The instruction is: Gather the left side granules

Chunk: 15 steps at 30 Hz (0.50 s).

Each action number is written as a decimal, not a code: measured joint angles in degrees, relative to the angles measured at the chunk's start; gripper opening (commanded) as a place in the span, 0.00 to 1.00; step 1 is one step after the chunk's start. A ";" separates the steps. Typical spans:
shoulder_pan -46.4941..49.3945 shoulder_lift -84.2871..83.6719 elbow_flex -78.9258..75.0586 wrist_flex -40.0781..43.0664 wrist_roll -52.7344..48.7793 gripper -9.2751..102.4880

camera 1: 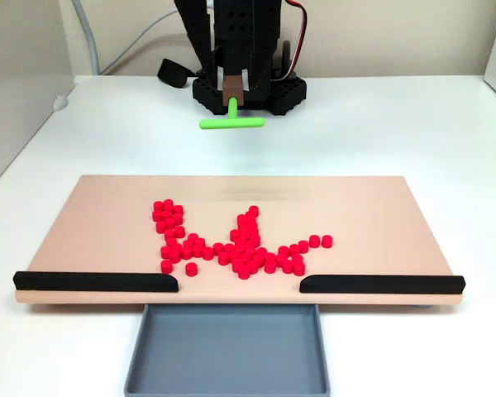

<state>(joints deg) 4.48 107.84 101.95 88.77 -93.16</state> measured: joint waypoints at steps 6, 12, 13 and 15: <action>0.00 0.00 0.00 0.00 0.88 0.08; -0.62 0.00 0.00 0.00 1.14 0.08; -0.62 0.00 0.00 0.00 1.14 0.08; -0.62 0.00 0.00 0.00 1.14 0.08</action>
<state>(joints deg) 3.87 107.84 101.95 88.77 -92.02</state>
